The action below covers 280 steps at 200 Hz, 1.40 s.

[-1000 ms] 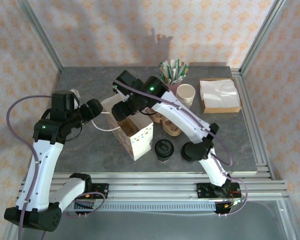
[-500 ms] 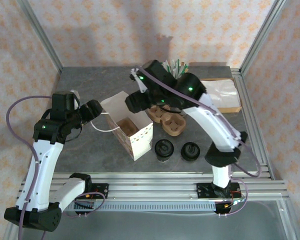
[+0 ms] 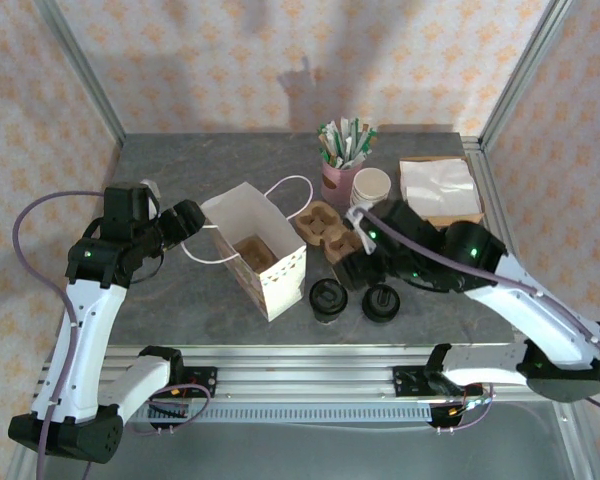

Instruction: Pack the takeout coffee

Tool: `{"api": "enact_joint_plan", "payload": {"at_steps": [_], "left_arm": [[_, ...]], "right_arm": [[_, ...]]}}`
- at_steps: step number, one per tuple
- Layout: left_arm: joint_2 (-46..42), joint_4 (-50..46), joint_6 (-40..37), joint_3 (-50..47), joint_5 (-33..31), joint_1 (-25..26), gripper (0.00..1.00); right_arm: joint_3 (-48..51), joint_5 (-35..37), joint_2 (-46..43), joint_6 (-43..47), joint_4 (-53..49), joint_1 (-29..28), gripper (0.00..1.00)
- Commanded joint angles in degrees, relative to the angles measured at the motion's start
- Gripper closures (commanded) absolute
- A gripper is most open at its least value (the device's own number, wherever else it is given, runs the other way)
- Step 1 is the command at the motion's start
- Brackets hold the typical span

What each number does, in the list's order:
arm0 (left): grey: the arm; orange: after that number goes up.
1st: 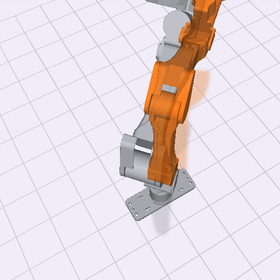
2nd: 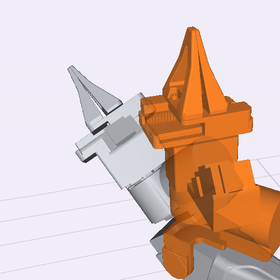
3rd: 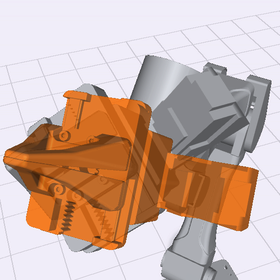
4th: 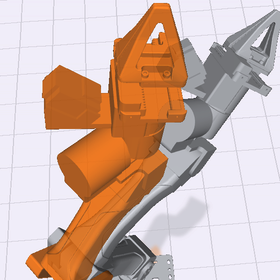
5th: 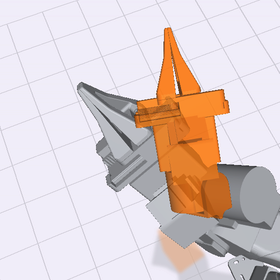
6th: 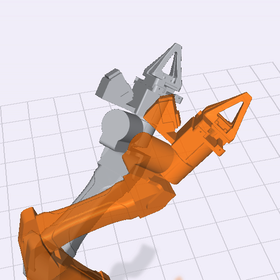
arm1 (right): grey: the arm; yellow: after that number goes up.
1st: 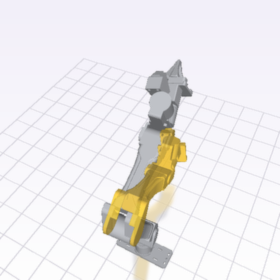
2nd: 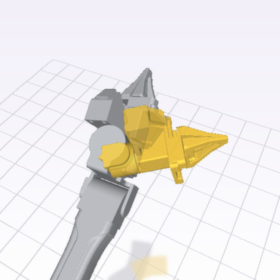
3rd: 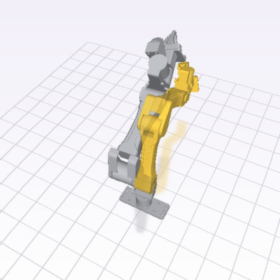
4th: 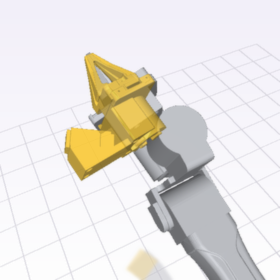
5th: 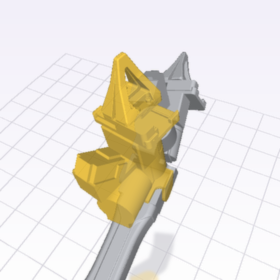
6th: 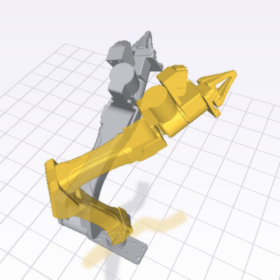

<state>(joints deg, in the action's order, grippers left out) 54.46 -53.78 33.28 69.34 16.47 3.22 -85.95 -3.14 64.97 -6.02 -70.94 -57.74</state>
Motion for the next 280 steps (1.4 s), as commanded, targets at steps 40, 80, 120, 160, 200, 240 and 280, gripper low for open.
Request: {"api": "enact_joint_plan", "payload": {"at_steps": [40,80,120,160,200,240,280], "left_arm": [[-2.25,-3.48,-1.9,1.02,-0.54,-0.43,0.19],[-3.0,-4.38,-2.08,0.97,-0.97,-0.41,0.19],[-3.24,-4.69,-2.08,0.71,-1.02,-0.41,0.19],[-3.24,-4.67,-2.1,0.97,-1.11,-0.42,0.19],[-3.28,-4.83,-1.99,0.88,-1.16,-0.43,0.19],[-3.13,-4.63,-1.83,0.8,-1.18,-0.41,0.19],[-3.11,-4.56,-1.72,0.81,-0.88,-0.41,0.19]], "right_arm": [[20.84,-7.94,-0.81,-2.24,11.67,-0.42,0.21],[21.84,-9.14,4.36,-1.3,16.89,-1.03,0.18],[20.92,-7.8,8.76,0.13,18.45,-1.59,0.18],[20.86,-3.59,10.38,0.18,18.77,-1.59,0.16],[21.81,-2.2,10.32,-0.13,19.09,-1.55,0.14],[22.05,-3.59,11.44,-0.21,20.61,-1.59,0.13],[22.63,-1.77,12.16,-0.44,20.97,-1.59,0.13]]}}
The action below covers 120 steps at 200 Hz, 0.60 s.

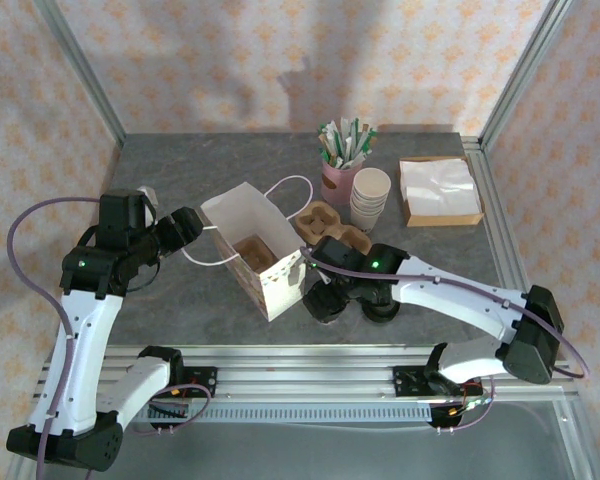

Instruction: Pack the takeout coffee

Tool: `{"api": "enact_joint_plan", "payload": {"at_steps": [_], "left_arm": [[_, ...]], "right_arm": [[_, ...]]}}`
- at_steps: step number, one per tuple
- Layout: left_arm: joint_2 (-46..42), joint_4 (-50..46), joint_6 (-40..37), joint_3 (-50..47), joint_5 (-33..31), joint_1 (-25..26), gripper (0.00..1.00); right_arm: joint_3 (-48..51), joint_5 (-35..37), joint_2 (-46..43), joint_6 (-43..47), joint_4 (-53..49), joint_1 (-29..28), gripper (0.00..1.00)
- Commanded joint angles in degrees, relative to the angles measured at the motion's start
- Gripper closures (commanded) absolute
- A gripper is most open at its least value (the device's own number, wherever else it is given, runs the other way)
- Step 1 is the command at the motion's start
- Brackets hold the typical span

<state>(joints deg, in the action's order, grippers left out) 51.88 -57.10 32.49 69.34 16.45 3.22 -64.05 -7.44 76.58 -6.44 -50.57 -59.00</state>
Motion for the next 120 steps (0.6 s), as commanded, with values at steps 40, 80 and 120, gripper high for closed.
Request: {"api": "enact_joint_plan", "payload": {"at_steps": [40,80,120], "left_arm": [[-0.55,-1.36,-0.94,0.81,-0.82,-0.46,0.19],[-0.64,-1.43,-0.94,0.86,-0.83,-0.43,0.19],[-0.62,-1.61,-0.85,0.8,-0.87,-0.44,0.19]], "right_arm": [[1.56,2.9,1.17,-0.15,0.79,-0.23,0.13],[2.13,2.72,1.91,-0.24,1.43,-0.23,0.15],[2.85,2.52,2.08,-0.41,1.81,-0.24,0.18]]}}
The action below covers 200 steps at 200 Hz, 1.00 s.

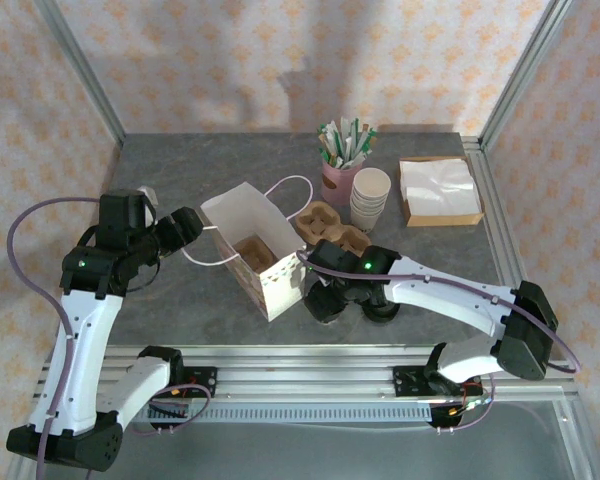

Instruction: Pack the takeout coffee

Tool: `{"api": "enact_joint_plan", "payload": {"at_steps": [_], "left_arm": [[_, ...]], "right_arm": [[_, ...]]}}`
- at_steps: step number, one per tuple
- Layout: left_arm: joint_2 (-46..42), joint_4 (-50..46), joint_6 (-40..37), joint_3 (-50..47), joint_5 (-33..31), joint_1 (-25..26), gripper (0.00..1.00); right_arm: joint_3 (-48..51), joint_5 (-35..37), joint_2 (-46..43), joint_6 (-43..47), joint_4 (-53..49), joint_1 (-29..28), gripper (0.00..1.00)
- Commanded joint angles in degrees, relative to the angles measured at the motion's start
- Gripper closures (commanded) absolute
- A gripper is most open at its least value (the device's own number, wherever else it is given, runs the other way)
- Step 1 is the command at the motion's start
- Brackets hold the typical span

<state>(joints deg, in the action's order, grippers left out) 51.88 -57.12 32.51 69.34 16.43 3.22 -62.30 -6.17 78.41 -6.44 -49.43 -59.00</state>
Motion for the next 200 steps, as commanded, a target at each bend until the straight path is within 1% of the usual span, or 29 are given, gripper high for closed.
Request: {"api": "enact_joint_plan", "payload": {"at_steps": [1,84,150,200], "left_arm": [[-0.63,-1.54,-0.87,0.8,-0.86,-0.43,0.19],[-0.68,-1.48,-0.61,0.71,-0.83,-0.41,0.19],[-0.73,-1.42,-0.63,0.84,-0.84,-0.41,0.19],[-0.64,-1.3,-0.61,0.97,-0.89,-0.41,0.19]], "right_arm": [[1.12,1.3,0.2,-0.41,0.66,-0.24,0.19],[2.01,1.02,0.59,-0.24,0.76,-0.18,0.21],[1.32,1.5,-0.77,-0.59,-1.03,-0.24,0.32],[-1.01,3.91,-5.05,-2.09,-4.89,-0.19,0.35]]}}
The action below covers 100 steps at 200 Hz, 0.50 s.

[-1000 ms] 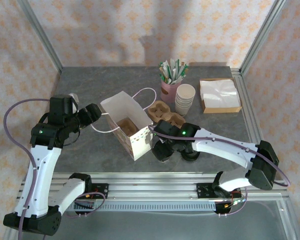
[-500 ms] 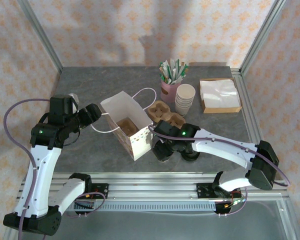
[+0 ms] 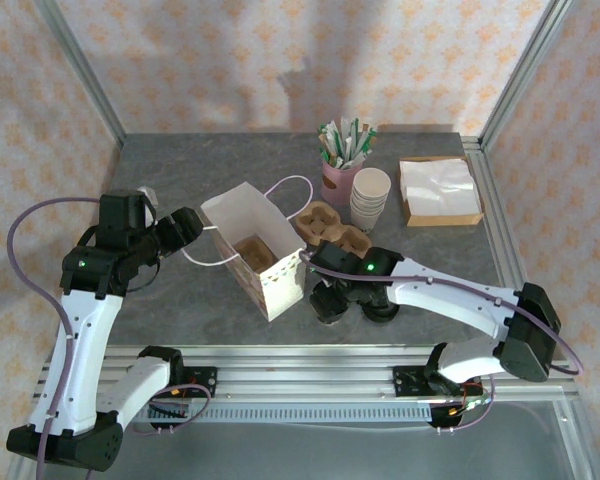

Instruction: Pack the takeout coffee

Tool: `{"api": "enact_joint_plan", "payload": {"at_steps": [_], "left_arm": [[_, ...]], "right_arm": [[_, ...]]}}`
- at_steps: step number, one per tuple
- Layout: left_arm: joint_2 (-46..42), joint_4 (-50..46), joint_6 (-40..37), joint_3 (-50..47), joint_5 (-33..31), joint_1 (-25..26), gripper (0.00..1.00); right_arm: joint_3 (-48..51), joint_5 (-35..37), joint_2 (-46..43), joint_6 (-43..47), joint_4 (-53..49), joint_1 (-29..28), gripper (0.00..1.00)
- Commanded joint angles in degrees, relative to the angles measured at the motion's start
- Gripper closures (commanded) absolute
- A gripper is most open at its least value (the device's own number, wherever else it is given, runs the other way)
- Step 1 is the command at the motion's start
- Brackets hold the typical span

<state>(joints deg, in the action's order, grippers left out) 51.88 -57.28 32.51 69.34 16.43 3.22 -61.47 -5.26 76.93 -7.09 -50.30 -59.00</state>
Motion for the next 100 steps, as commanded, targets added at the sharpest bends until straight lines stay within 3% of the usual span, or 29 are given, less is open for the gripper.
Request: {"api": "enact_joint_plan", "payload": {"at_steps": [1,53,100], "left_arm": [[-0.64,-1.16,-0.61,0.97,-0.88,-0.41,0.19],[-0.55,-1.26,-0.8,1.58,-1.03,-0.41,0.19],[-0.28,-1.04,-0.64,2.37,-0.82,-0.41,0.19]], "right_arm": [[-1.87,3.07,-3.64,-1.52,-4.14,-0.21,0.35],[-10.22,7.81,-7.06,-4.13,-13.68,-0.24,0.37],[-23.86,16.15,-8.54,-7.76,-22.88,-0.24,0.38]]}}
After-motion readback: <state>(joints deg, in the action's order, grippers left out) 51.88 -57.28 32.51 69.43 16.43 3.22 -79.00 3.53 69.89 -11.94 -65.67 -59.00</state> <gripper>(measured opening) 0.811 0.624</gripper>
